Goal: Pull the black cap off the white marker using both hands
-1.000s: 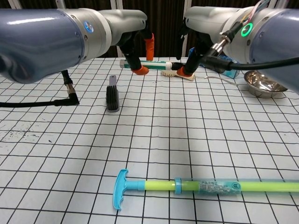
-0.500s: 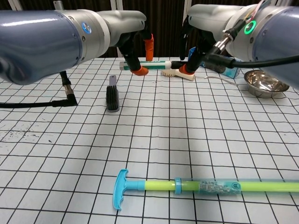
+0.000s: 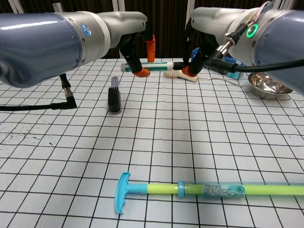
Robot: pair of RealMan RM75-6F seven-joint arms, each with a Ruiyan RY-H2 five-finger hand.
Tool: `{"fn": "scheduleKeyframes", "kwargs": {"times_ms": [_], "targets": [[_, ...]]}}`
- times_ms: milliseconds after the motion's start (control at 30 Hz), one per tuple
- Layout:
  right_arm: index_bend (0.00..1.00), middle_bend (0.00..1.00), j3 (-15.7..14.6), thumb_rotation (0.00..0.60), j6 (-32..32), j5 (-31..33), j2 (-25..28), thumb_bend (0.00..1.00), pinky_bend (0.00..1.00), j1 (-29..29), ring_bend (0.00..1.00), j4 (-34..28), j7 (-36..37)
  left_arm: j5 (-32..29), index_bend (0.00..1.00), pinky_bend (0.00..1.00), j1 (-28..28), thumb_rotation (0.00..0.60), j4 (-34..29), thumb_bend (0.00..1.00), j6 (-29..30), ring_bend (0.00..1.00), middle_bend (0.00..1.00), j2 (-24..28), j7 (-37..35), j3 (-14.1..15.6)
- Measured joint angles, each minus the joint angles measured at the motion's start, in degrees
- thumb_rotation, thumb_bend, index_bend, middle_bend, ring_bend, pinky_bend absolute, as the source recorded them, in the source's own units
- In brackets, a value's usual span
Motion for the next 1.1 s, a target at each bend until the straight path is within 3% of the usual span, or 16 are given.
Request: {"fn": "scheduleKeyframes", "kwargs": {"times_ms": [467,867,933,1100], "targets": [[0.63,0.05,-0.92,0.600,-0.26,0.03,0.94,0.43,0.00,-0.76,0.05,-0.04,1.21,0.26,0.58,0.00,0.68,0.600,-0.47,0.55,0.04,0.00,0.07,0.61,-0.53,0.13],[0.64,0.05,-3.44,0.600,-1.91,0.18,4.03,0.43,0.00,-3.93,0.05,0.39,4.15,0.77,0.58,0.00,2.65,0.600,-0.31,0.55,-0.27,0.00,0.07,2.05,-1.91,1.60],[0.61,0.05,-4.08,0.600,-2.83,0.34,4.61,0.43,0.00,-4.66,0.05,0.77,5.01,0.86,0.58,0.00,3.02,0.600,0.12,0.55,-0.68,0.00,0.07,2.17,-2.36,1.98],[0.42,0.05,-5.41,0.600,-5.60,1.50,5.89,0.43,0.00,-6.13,0.04,2.32,6.85,1.17,0.57,0.00,3.39,0.600,2.00,0.55,-2.29,0.00,0.07,1.78,-3.22,2.69]]}}
